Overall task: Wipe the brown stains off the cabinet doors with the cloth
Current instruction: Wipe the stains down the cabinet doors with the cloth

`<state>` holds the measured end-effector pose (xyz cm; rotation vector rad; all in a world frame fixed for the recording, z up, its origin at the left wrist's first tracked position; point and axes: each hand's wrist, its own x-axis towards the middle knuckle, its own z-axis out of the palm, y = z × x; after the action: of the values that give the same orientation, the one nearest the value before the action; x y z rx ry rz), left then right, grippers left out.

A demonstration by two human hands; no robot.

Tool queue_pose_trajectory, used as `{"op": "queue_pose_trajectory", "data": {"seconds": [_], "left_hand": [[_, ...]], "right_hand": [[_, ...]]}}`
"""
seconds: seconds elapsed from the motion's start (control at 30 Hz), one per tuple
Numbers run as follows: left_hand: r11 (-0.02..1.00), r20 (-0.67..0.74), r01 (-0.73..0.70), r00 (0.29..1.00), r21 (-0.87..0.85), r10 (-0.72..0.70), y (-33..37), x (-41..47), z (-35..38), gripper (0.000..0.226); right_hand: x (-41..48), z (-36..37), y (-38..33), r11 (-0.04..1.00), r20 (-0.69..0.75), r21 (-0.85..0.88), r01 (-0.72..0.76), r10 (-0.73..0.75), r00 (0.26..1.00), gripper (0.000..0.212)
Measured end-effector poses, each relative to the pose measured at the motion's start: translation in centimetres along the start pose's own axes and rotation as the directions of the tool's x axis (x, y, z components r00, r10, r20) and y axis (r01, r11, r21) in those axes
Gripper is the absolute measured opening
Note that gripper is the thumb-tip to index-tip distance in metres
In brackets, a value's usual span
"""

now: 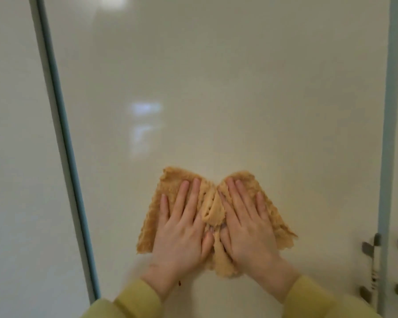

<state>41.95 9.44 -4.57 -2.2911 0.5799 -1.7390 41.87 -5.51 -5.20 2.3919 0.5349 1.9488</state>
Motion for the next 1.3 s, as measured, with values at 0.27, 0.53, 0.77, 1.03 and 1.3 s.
{"op": "queue_pose_trajectory", "data": {"seconds": [0.27, 0.53, 0.77, 1.03, 1.3], "left_hand": [[0.998, 0.060, -0.044, 0.997, -0.054, 0.047, 0.8, -6.4, 0.6, 0.059], [0.999, 0.037, -0.016, 0.999, -0.042, 0.017, -4.8, -5.3, -0.3, 0.062], [0.983, -0.043, 0.174, 0.983, -0.052, -0.176, -10.0, -3.8, -1.8, 0.070], [0.915, -0.048, 0.379, 0.920, -0.137, -0.388, -5.6, -5.2, -0.5, 0.071], [0.958, -0.059, 0.268, 0.960, -0.100, -0.275, 4.1, -1.6, 1.0, 0.064]], "right_hand": [[-5.9, 0.9, -2.8, 1.000, 0.093, 0.005, 0.003, -0.003, 0.996, 0.050], [-0.7, 1.4, -6.5, 0.999, -0.040, 0.018, 0.043, -0.042, 0.998, 0.044], [6.4, 1.3, -10.7, 0.993, 0.019, 0.027, 0.117, -0.117, 0.993, 0.054], [3.6, 1.4, -9.1, 0.979, -0.027, 0.064, 0.192, -0.191, 0.981, 0.047], [-1.4, 0.1, 0.5, 0.995, -0.096, 0.099, -0.035, 0.045, 0.994, 0.045]]}}
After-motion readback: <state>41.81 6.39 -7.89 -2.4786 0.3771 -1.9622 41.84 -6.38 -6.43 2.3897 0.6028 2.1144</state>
